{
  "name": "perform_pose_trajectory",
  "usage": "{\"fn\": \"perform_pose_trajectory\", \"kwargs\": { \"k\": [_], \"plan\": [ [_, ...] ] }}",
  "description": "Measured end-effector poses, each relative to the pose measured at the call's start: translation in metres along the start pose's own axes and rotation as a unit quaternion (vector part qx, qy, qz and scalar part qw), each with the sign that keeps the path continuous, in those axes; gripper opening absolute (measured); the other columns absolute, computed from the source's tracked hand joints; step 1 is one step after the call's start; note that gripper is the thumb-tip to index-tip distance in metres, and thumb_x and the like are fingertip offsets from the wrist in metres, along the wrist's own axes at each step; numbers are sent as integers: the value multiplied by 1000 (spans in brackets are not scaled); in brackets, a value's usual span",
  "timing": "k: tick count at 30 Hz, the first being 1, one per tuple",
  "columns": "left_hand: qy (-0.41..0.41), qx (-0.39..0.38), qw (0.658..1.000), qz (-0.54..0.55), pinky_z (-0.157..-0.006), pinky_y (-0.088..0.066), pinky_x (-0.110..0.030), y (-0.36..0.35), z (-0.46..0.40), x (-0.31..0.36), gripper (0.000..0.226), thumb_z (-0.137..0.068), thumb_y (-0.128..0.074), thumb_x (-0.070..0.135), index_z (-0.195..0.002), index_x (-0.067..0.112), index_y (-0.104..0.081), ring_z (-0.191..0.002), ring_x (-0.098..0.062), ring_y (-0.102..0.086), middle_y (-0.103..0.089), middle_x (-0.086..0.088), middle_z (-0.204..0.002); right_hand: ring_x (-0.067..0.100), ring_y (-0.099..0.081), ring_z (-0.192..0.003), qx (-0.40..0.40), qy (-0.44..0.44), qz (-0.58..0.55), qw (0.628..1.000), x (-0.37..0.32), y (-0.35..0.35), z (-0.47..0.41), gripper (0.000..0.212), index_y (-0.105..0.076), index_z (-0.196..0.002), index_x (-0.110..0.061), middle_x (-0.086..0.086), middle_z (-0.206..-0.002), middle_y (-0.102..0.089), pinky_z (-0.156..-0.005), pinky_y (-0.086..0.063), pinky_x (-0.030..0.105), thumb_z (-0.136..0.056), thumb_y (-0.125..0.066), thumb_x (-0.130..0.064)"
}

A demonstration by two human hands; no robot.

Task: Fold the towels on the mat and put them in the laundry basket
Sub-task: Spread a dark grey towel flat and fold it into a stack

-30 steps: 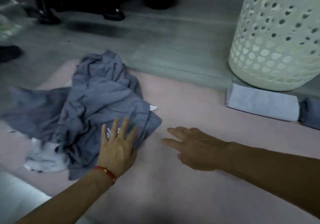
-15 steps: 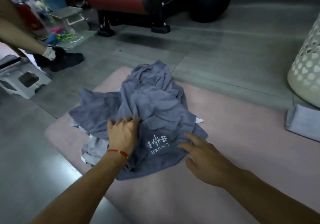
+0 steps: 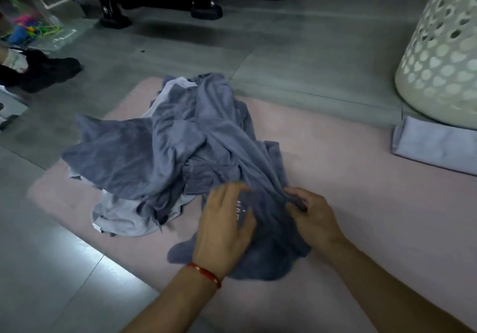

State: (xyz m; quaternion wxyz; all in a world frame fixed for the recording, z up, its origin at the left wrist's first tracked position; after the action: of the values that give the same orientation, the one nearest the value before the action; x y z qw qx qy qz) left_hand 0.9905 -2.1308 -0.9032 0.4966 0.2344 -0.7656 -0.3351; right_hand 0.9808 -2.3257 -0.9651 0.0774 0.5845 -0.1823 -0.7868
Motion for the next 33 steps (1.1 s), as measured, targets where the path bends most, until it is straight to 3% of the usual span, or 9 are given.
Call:
{"fn": "perform_pose_trajectory", "kwargs": {
  "k": [3, 9, 11, 13, 15, 19, 25, 29, 33],
  "plan": [
    [24, -9, 998, -64, -106, -40, -42, -9, -38, -27, 46, -84, -63, 30, -128, 19, -56, -124, -29, -46, -50, -7, -139, 9, -63, -102, 25, 18, 91, 995, 27, 36, 29, 35, -67, -128, -21, -9, -118, -66, -82, -40, -3, -99, -59, -5],
    [-25, -177, 937, -300, -115, -8, -71, -69, -120, -31, 83, -92, -62, 47, -156, 50, -9, -151, -46, 7, 8, -9, -167, 25, -70, -94, 125, 3, 278, 952, 93, 112, 95, 43, -76, -115, -14, 5, -114, -72, -87, -49, 26, -82, -69, 12],
    [-33, -284, 905, -317, -113, -4, -74, -110, -131, -24, 72, -93, -60, 51, -153, 52, -19, -151, -45, 9, 9, -3, -168, 28, -71, -88, 168, -2, 290, 942, 104, 135, 112, 44, -77, -109, -11, 8, -107, -74, -80, -51, 23, -77, -70, 17],
    [-44, -364, 887, -279, -114, -16, -71, -147, -125, -18, 54, -94, -60, 43, -144, 45, -42, -147, -44, -18, -24, -2, -162, 28, -70, -86, 185, -11, 293, 938, 110, 146, 123, 44, -77, -110, -10, 10, -105, -74, -79, -50, 24, -77, -71, 18],
    [-49, -322, 924, -200, -102, -41, -59, -162, -116, -9, 36, -88, -61, 21, -122, 33, -60, -120, -36, -49, -59, -3, -128, 27, -68, -90, 194, -23, 279, 940, 110, 152, 127, 41, -77, -112, -11, 10, -107, -72, -85, -48, 27, -81, -70, 14],
    [-131, -174, 975, -45, -71, -51, -46, -147, -77, 41, 24, -72, -61, -5, -91, 9, -60, -81, -35, -60, -65, -13, -85, 17, -61, -103, 200, 4, 239, 950, 79, 152, 116, 31, -75, -113, -14, -1, -113, -63, -95, -41, 22, -86, -70, 0],
    [-326, -252, 903, 118, -105, -44, -34, -135, 44, 98, 18, -97, -59, 8, -110, 7, -71, -114, -27, -59, -64, -12, -121, 2, -50, -117, 104, 8, 99, 990, 16, 132, 55, 34, -60, -135, -29, -14, -128, -55, -95, -33, 10, -102, -56, -33],
    [-226, -140, 956, 122, -105, -42, -21, -116, 39, 71, 38, -81, -59, -11, -112, 7, -69, -114, -21, -58, -63, -8, -122, 19, -45, -132, -43, 24, 201, 978, 33, 102, 5, 62, -35, -155, -31, -1, -152, -37, -110, -35, 28, -100, -62, -33],
    [-100, -54, 993, 20, -104, -44, -37, -108, -31, 33, 29, -93, -59, 6, -121, 6, -63, -115, -29, -54, -56, -14, -126, 33, -44, -134, -80, 11, 260, 962, 64, 85, -33, 70, -41, -153, -26, 12, -153, -38, -109, -43, 50, -90, -70, -19]
  ]
}}
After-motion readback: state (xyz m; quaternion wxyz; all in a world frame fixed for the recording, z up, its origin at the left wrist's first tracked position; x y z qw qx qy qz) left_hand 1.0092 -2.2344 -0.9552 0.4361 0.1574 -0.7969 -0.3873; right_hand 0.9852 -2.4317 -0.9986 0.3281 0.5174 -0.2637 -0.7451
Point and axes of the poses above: each hand's wrist, its own z-axis away from the middle knuckle, its own y-axis out of the back of the hand, x = y × z, the point moved 4 cm from there along -z, towards the middle knuckle
